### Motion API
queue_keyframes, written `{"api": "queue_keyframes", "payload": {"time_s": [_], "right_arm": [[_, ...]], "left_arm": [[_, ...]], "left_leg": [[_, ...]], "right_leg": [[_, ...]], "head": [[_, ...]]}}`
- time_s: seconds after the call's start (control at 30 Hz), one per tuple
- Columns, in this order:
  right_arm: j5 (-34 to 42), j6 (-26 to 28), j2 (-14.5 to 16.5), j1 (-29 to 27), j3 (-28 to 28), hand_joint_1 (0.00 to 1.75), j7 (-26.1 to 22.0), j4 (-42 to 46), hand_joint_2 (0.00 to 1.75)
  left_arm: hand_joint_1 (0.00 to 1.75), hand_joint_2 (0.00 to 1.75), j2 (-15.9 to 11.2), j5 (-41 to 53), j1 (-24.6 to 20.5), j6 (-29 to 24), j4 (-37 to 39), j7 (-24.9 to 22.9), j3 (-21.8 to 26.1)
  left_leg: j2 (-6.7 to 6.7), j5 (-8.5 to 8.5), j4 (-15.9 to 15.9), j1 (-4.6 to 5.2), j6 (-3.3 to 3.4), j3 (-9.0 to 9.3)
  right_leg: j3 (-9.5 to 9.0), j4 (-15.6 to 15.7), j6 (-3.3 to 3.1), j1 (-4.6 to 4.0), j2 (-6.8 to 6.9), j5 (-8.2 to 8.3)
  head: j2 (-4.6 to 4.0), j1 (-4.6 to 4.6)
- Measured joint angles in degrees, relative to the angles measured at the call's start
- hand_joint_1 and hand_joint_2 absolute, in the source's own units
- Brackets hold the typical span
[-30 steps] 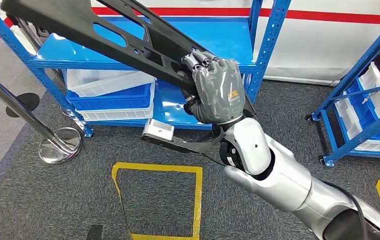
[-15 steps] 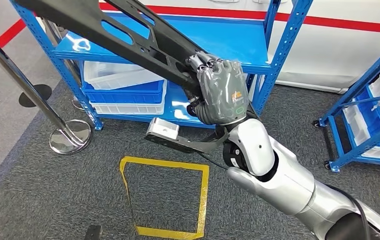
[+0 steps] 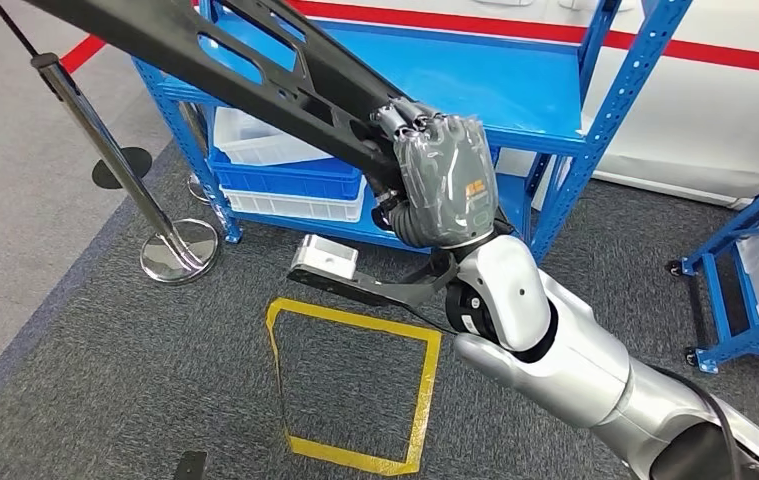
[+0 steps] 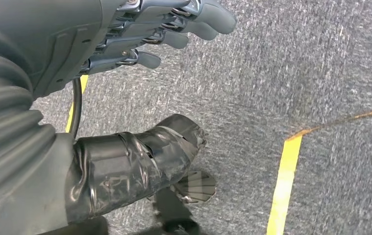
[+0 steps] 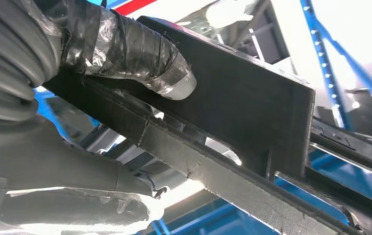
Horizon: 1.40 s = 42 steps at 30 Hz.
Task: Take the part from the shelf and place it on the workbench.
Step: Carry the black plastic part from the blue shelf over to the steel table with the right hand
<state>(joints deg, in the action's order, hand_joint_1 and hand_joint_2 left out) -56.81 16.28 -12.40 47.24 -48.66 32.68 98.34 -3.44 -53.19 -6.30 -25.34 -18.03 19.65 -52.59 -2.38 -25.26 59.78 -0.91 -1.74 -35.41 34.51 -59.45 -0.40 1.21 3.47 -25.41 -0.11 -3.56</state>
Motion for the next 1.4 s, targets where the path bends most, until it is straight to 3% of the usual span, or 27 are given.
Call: {"api": "queue_keyframes", "payload": {"time_s": [0.03,0.1,0.17,0.23,0.3,0.33,0.37,0.4,0.43,0.5,0.57,0.63,0.7,0.77,0.83,0.87,0.9,0.97,1.03,1.1,1.17,1.23,1.33,1.37,1.4], "right_arm": [[-0.03,0.00,-0.01,0.03,0.02,1.75,0.00,0.13,1.75],[-0.13,0.01,-0.02,0.08,0.06,1.75,0.00,0.27,1.75],[-0.31,0.03,-0.04,0.10,0.09,1.75,0.00,0.43,1.75],[-0.51,0.04,-0.15,0.11,0.16,1.75,0.00,0.59,1.75],[-0.65,0.04,-0.34,-0.08,0.19,1.75,-0.01,0.73,1.75],[-0.70,0.03,-0.44,-0.24,0.19,1.75,-0.02,0.79,1.75],[-0.75,0.03,-0.52,-0.39,0.19,1.75,-0.02,0.88,1.75],[-0.82,0.02,-0.57,-0.49,0.19,1.75,-0.02,1.01,1.75],[-0.92,0.02,-0.62,-0.54,0.19,1.75,-0.01,1.20,1.75],[-1.26,0.02,-0.72,-0.55,0.21,1.75,-0.03,1.74,1.75],[-1.67,-0.04,-0.87,-0.60,0.23,1.75,-0.15,2.30,1.75],[-1.90,-0.23,-1.01,-0.60,0.29,1.75,-0.24,2.81,1.75],[-1.98,-0.54,-1.10,-0.59,0.43,1.75,-0.20,3.29,1.75],[-2.05,-0.77,-1.28,-0.63,0.60,1.75,-0.16,3.67,1.75],[-2.21,-0.84,-1.54,-0.86,0.67,1.75,-0.17,3.85,1.75],[-2.31,-0.85,-1.66,-1.04,0.67,1.75,-0.17,3.95,1.75],[-2.40,-0.85,-1.78,-1.20,0.68,1.75,-0.17,4.09,1.75],[-2.66,-0.85,-1.98,-1.33,0.83,1.75,-0.17,4.50,1.75],[-3.14,-0.87,-2.15,-1.30,1.17,1.75,-0.20,4.96,1.75],[-3.60,-0.94,-2.37,-1.30,1.42,1.75,-0.23,5.30,1.75],[-3.78,-1.04,-2.54,-1.33,1.47,1.75,-0.27,5.48,1.75],[-3.79,-1.10,-2.75,-1.31,1.59,1.75,-0.27,5.69,1.75],[-3.80,-1.14,-3.36,-1.47,1.88,1.75,-0.27,6.07,1.75],[-3.80,-1.16,-3.60,-1.67,1.91,1.75,-0.27,6.12,1.75],[-3.80,-1.19,-3.79,-1.87,1.91,1.75,-0.28,6.13,1.75]], "left_arm": [[0.00,1.75,0.00,0.04,-0.09,0.01,0.00,0.00,-0.09],[0.00,1.75,-0.05,0.07,-0.12,-0.01,0.01,0.00,-0.26],[0.00,1.75,-0.10,0.07,-0.01,-0.02,0.02,0.01,-0.35],[0.00,1.75,-0.12,0.08,-0.06,-0.01,0.03,0.07,-0.40],[0.00,1.75,-0.17,0.07,-0.14,0.01,0.04,0.19,-0.43],[0.00,1.75,-0.20,0.07,-0.12,0.01,0.05,0.26,-0.43],[0.00,1.75,-0.24,0.05,-0.07,0.01,0.06,0.33,-0.43],[0.00,1.75,-0.26,0.05,-0.02,0.01,0.07,0.41,-0.43],[0.00,1.75,-0.26,0.05,0.02,0.01,0.08,0.51,-0.44],[0.00,1.75,-0.24,0.10,0.01,0.02,0.09,0.85,-0.46],[0.00,1.75,-0.25,0.21,0.00,0.01,0.09,1.37,-0.49],[0.00,1.75,-0.43,0.31,0.21,0.00,0.11,1.84,-0.56],[0.00,1.75,-0.57,0.42,0.41,-0.01,0.15,2.20,-0.65],[0.00,1.75,-0.57,0.52,0.32,-0.02,0.17,2.48,-0.70],[0.00,1.75,-0.61,0.64,0.20,-0.02,0.17,2.74,-0.73],[0.00,1.75,-0.63,0.73,0.22,-0.02,0.17,2.92,-0.74],[0.00,1.75,-0.68,0.79,0.25,-0.02,0.17,3.12,-0.75],[0.00,1.75,-0.77,0.95,0.23,0.07,0.17,3.64,-0.76],[0.00,1.75,-0.87,1.12,0.04,0.36,0.17,4.21,-0.77],[0.00,1.75,-1.00,1.27,-0.09,0.63,0.17,4.61,-0.79],[0.00,1.75,-1.16,1.39,0.02,0.75,0.17,4.77,-0.80],[0.00,1.75,-1.26,1.45,0.13,0.84,0.17,4.86,-0.84],[0.00,1.75,-1.26,1.49,-0.16,1.07,0.17,4.95,-1.21],[0.00,1.75,-1.27,1.48,-0.26,1.13,0.17,4.96,-1.36],[0.00,1.75,-1.28,1.46,-0.29,1.18,0.17,4.97,-1.45]], "left_leg": [[-0.37,0.11,-1.18,0.25,0.37,0.43],[0.48,0.32,-1.32,0.46,1.45,0.22],[1.35,0.71,-1.73,0.36,2.35,0.34],[2.16,1.11,-2.06,0.28,3.21,0.42],[3.08,1.30,-2.04,0.45,3.69,0.21],[3.67,1.36,-1.97,0.54,3.77,0.10],[4.29,1.39,-1.86,0.60,3.81,0.01],[4.97,1.40,-1.66,0.64,3.81,-0.08],[5.66,1.37,-1.39,0.65,3.75,-0.18],[6.88,1.28,-0.67,0.69,3.40,-0.69],[7.89,1.47,-0.30,0.52,2.70,-1.43],[8.62,1.79,-0.39,0.21,1.96,-1.92],[6.97,0.76,0.99,0.27,1.29,-2.71],[4.16,-2.43,6.56,0.26,0.66,-5.13],[3.07,-5.12,13.24,0.01,0.21,-7.94],[2.90,-5.18,14.48,-0.07,0.09,-8.35],[2.76,-4.25,13.52,-0.11,0.04,-7.67],[1.72,-1.05,6.30,-0.08,0.18,-3.74],[0.06,0.58,0.07,0.43,0.96,-0.46],[-0.19,0.57,-1.20,0.92,1.94,0.00],[0.79,0.89,-1.59,0.80,2.69,0.04],[1.69,1.43,-2.49,0.54,3.26,0.56],[3.28,1.87,-2.86,0.52,3.74,0.63],[3.98,1.92,-2.78,0.54,3.82,0.54],[4.70,1.92,-2.66,0.56,3.83,0.49]], "right_leg": [[0.03,0.00,0.32,-0.13,0.33,0.05],[-0.04,0.14,0.99,-0.26,1.05,0.16],[0.24,-0.73,1.59,-0.10,0.46,-0.77],[2.51,-5.86,1.68,-0.06,-1.55,-3.99],[6.16,-13.83,1.49,-0.22,-2.92,-7.50],[7.36,-16.41,1.43,-0.26,-3.18,-8.09],[7.55,-16.97,1.33,-0.27,-3.30,-7.63],[6.60,-15.23,1.18,-0.26,-3.45,-6.18],[4.68,-11.57,0.98,-0.23,-3.92,-4.11],[1.00,-4.28,0.68,-0.10,-6.05,-1.59],[-0.17,-1.55,0.60,-0.16,-7.22,-1.33],[-0.17,-1.17,0.24,-0.25,-6.27,-0.95],[-0.30,-0.67,-0.41,-0.05,-5.07,-0.54],[-0.32,-0.41,-0.76,-0.01,-3.76,-0.33],[-0.22,-0.44,-0.80,-0.09,-2.42,-0.31],[-0.20,-0.45,-0.79,-0.10,-1.76,-0.31],[-0.19,-0.45,-0.77,-0.10,-1.11,-0.33],[-0.24,-0.45,-0.67,-0.11,0.06,-0.37],[-0.29,-0.31,-0.25,-0.28,0.99,-0.32],[-0.37,-0.09,0.41,-0.41,1.73,-0.23],[-0.54,0.07,1.10,-0.46,2.45,-0.30],[-0.15,-1.17,1.65,-0.50,1.15,-1.45],[4.02,-10.17,1.61,-0.47,-2.20,-5.89],[5.33,-12.81,1.52,-0.50,-2.60,-6.52],[5.83,-13.67,1.43,-0.51,-2.84,-6.12]], "head": [[0.00,-0.02],[0.00,0.02],[0.00,0.07],[0.00,0.31],[0.00,0.49],[0.00,0.51],[0.00,0.51],[0.00,0.51],[0.00,0.52],[0.00,0.50],[0.00,0.51],[0.00,0.56],[0.00,0.26],[0.00,-0.10],[0.00,-0.15],[0.00,-0.17],[0.00,-0.16],[0.00,-0.17],[0.00,-0.16],[0.00,-0.14],[0.00,-0.12],[0.00,0.14],[0.00,0.58],[0.00,0.64],[0.00,0.66]]}}
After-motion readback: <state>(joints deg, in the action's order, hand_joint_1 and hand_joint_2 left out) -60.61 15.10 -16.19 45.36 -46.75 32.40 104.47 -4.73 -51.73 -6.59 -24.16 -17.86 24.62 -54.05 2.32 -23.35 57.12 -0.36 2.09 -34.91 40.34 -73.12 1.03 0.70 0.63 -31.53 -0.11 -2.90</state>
